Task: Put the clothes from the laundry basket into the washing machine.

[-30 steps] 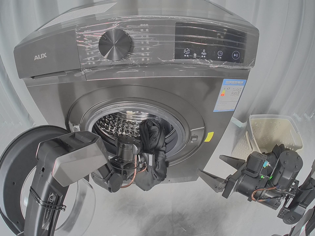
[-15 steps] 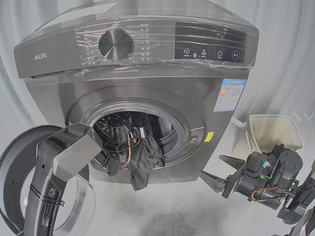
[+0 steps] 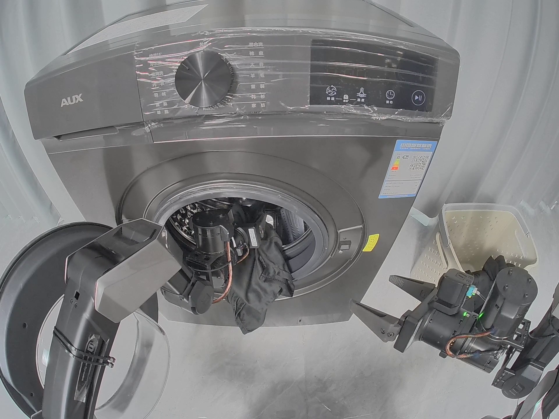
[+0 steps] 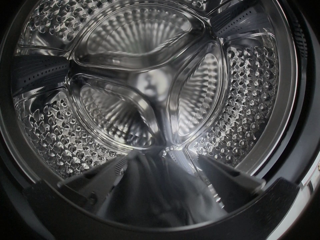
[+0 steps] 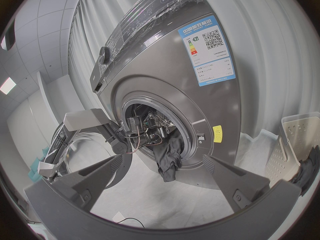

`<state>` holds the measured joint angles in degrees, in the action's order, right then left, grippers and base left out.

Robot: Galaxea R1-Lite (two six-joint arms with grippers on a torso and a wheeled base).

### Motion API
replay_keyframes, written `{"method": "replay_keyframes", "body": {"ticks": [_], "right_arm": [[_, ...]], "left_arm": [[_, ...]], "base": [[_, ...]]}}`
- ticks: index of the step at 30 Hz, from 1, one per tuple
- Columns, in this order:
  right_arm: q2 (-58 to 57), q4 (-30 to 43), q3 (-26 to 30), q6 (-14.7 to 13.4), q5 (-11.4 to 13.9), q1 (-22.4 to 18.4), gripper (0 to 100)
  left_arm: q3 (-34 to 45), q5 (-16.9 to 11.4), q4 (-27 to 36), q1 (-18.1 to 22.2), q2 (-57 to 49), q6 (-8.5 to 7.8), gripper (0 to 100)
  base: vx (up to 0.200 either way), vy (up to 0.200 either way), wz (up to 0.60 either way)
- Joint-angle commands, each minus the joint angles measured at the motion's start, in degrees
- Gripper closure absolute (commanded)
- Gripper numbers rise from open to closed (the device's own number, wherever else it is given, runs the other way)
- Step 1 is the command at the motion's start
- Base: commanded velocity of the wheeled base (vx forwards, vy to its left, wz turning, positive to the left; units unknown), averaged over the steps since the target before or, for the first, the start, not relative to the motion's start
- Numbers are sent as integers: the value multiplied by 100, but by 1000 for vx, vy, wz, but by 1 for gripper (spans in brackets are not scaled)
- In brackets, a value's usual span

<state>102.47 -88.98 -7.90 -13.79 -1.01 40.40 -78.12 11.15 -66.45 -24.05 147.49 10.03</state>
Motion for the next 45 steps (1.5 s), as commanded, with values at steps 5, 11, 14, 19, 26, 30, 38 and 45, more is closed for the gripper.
{"method": "replay_keyframes", "body": {"ticks": [5, 11, 14, 19, 26, 30, 38, 45], "right_arm": [[9, -5, 8, -10, 5, 3, 0], [9, -5, 17, -10, 5, -6, 0], [9, -5, 8, -10, 5, 3, 0], [9, -5, 8, -10, 5, 3, 0], [9, -5, 8, -1, 5, 21, 0], [-8, -5, -10, -1, 5, 82, 0], [1, -5, -10, -1, 5, 82, 0], [-8, -5, -19, -1, 5, 82, 0]], "left_arm": [[974, -280, 211, -214, -590, 192, 0], [1905, -966, 396, -337, -1012, 192, 0], [1932, -975, 414, -381, -968, 183, 0], [1905, -940, 633, -363, -757, 95, 0], [1536, -887, 712, -372, -423, 87, 0], [1510, -825, 844, -381, -397, 87, 100], [1114, -474, 792, -302, -379, 95, 100], [394, -43, 589, -188, -239, 95, 100]], "base": [[0, 0, 0], [0, 0, 0], [0, 0, 0], [0, 0, 0], [0, 0, 0], [0, 0, 0], [0, 0, 0], [0, 0, 0]]}}
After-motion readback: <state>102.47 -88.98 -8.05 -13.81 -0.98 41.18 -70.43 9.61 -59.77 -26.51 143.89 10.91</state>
